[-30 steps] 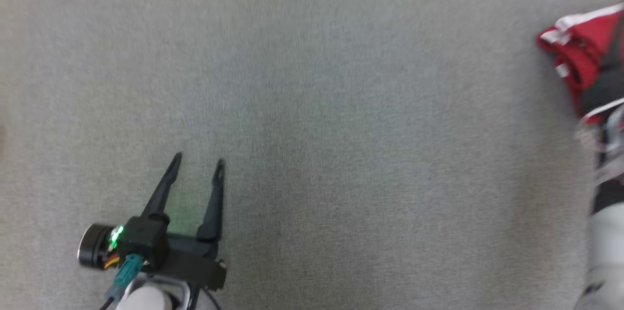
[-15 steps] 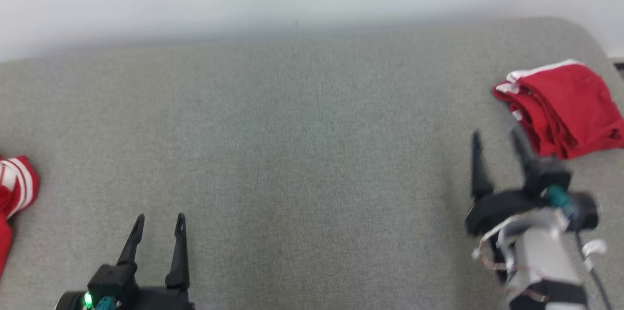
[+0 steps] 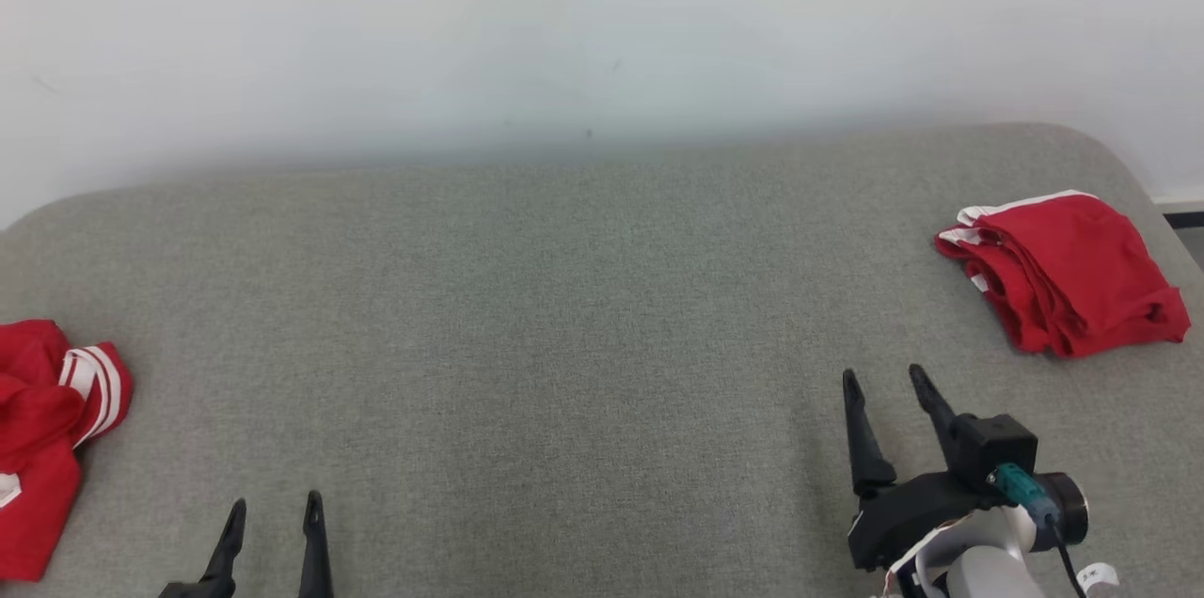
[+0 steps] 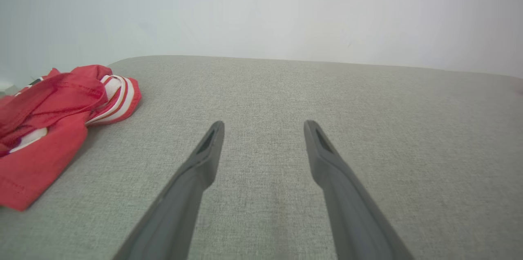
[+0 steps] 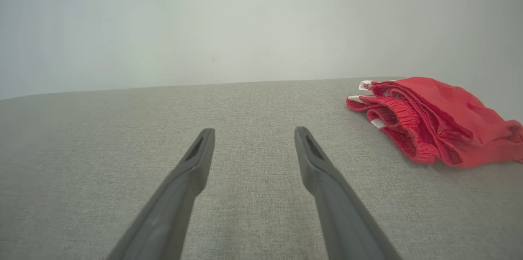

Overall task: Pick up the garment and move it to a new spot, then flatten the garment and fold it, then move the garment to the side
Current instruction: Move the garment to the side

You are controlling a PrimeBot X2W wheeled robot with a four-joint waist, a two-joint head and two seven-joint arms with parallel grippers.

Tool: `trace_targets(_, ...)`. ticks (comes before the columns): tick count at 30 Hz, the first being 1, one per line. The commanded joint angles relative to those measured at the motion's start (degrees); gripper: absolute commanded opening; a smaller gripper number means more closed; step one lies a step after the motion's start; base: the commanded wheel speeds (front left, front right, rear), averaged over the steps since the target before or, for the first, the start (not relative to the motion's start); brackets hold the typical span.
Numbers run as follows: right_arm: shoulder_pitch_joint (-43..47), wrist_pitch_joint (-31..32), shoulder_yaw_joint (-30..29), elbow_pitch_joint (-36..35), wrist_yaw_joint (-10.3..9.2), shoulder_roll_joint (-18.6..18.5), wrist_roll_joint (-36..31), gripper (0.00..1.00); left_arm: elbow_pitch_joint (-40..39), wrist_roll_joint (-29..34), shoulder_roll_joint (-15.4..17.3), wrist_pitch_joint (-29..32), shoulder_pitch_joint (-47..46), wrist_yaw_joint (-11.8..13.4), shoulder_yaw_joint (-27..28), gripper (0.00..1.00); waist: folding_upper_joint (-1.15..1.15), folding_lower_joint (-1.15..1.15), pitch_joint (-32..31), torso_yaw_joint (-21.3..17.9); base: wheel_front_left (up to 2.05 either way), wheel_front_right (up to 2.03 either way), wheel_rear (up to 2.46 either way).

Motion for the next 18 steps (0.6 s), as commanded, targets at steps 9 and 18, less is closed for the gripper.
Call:
trace_targets(9,3.7,-0.3,2.5,-2.2,-0.16,0.2,4.0,1.00,0.1,-1.1,-0.1,-0.2,2.0,0.8,1.5,1.00,0.01,0.01,-1.4,0.2,0.00,0.00,0.00)
trace_targets(18,4.6,-0.3,3.1,-2.9,-0.16,0.2,4.8,1.00,-0.2,-1.6,-0.1,-0.2,2.7,1.3,2.2,1.00,0.01,0.01,-1.3,-0.3,0.00,0.00,0.00)
